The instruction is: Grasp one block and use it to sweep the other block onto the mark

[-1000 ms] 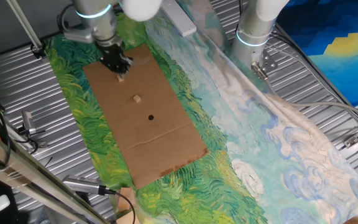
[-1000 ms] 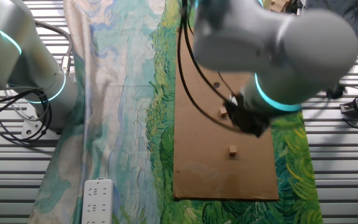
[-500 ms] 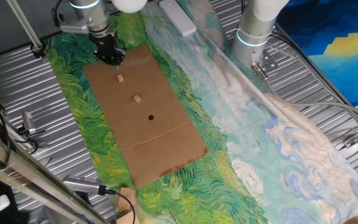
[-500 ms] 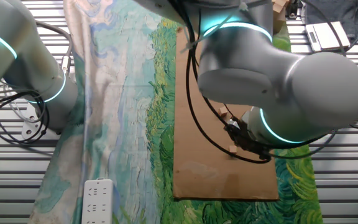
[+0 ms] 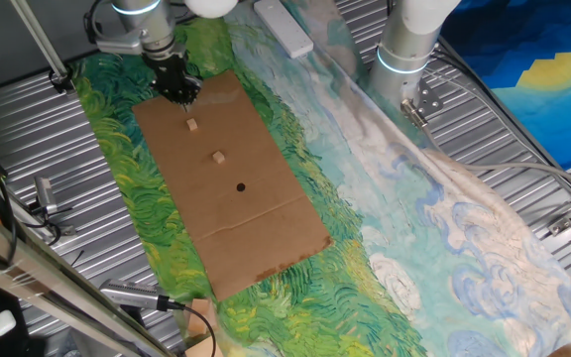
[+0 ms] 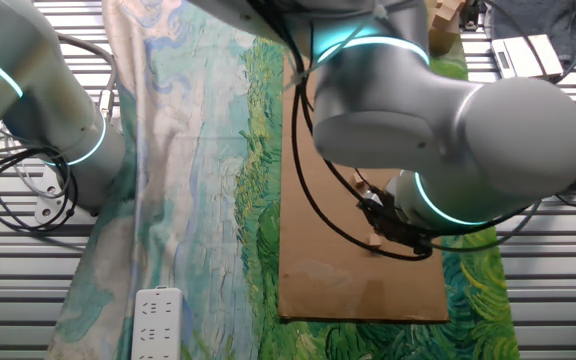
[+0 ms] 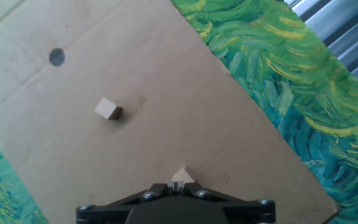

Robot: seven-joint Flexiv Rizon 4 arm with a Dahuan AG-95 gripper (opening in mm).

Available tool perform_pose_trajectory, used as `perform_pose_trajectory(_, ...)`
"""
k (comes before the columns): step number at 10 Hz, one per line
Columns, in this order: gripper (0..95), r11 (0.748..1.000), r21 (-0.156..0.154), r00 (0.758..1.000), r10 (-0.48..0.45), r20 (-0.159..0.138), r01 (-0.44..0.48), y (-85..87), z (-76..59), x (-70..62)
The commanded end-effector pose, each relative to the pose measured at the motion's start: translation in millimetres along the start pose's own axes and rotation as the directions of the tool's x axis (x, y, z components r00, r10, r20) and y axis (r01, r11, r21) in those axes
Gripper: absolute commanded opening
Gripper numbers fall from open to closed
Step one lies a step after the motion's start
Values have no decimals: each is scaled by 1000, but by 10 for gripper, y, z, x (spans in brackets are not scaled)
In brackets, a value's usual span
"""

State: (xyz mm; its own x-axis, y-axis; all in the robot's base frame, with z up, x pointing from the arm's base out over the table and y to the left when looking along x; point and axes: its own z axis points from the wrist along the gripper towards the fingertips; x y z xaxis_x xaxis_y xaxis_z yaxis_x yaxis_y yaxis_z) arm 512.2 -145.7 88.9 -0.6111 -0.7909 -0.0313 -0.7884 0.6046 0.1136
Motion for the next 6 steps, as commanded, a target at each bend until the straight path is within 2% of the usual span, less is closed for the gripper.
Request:
perform_pose_trajectory(1,0,1000,-1,1000,16,0,-16,20,4,21)
perform_pose_trajectory(3,0,999,-13,999,30,14,-30,20,4,21)
perform_pose_trajectory(4,0,999,-11,999,48,12,-48,20,4,21)
perform_pose_trajectory(5,0,998,-8,998,62,8,-62,20,4,21)
perform_pose_trajectory(6,0,994,14,994,111,-21,-110,20,4,21)
